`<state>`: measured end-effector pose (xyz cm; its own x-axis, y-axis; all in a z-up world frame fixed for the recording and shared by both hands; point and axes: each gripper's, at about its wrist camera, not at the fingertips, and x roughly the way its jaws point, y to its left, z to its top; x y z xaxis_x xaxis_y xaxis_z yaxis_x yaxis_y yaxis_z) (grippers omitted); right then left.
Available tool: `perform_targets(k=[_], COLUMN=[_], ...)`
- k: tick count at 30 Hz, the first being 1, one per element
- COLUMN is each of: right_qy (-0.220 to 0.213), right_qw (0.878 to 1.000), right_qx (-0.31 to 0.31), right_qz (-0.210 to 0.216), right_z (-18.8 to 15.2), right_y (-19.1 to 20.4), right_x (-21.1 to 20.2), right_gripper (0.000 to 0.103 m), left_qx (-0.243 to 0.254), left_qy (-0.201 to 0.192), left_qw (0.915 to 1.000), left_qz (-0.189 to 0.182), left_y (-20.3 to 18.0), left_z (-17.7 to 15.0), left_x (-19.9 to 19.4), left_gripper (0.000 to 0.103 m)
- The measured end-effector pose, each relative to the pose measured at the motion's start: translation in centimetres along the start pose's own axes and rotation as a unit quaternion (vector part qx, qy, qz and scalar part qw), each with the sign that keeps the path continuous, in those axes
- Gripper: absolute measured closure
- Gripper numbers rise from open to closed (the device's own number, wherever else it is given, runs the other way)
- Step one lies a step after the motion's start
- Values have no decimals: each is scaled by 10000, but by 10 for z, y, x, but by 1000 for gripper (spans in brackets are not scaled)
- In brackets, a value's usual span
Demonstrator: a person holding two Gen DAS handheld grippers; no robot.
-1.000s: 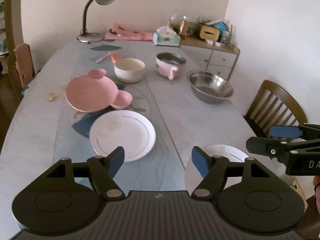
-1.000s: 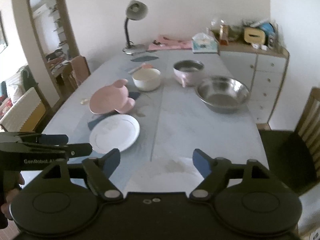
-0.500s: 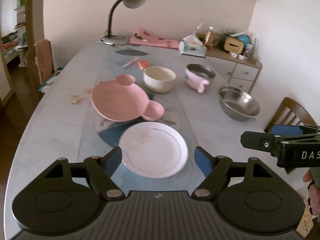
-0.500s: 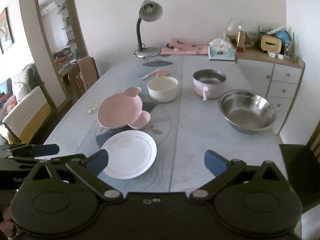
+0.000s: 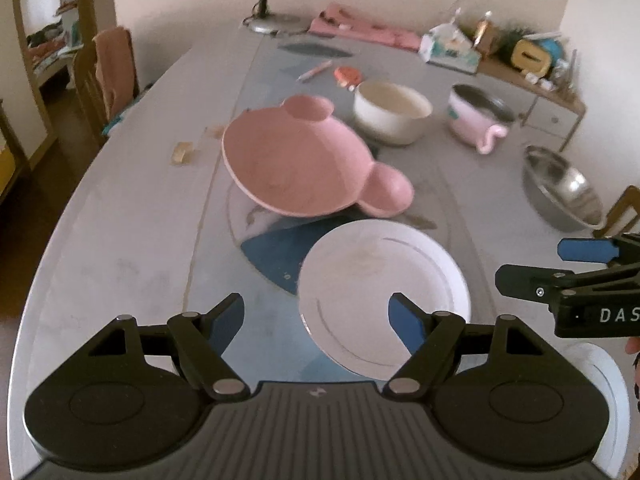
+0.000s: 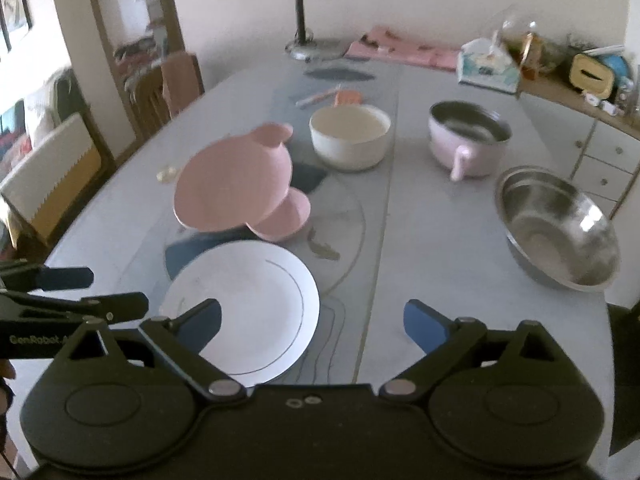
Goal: Organize plates and bowls
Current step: 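Move both grippers to the gold-rimmed white plate and clamp its rim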
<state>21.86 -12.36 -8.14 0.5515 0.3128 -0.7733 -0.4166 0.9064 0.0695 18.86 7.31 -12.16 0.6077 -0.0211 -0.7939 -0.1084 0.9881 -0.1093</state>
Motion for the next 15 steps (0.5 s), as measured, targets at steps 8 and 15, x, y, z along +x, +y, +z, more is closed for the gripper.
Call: perform_targets(k=[8,15], right_qy=[628,956], right_qw=[9977,9939], right_qx=[154,409], right_qz=[219,363], right_z=[9,16], right_y=[-10,-20], right_x=[49,78], right_gripper=[19,30], left_qx=[-412,-613], left_qy=[375,681], left_qw=[9984,9958], left_qz=[20,-81], left_y=[11,12], left_z=[7,7], left_x=[35,55], left_gripper=[25,40])
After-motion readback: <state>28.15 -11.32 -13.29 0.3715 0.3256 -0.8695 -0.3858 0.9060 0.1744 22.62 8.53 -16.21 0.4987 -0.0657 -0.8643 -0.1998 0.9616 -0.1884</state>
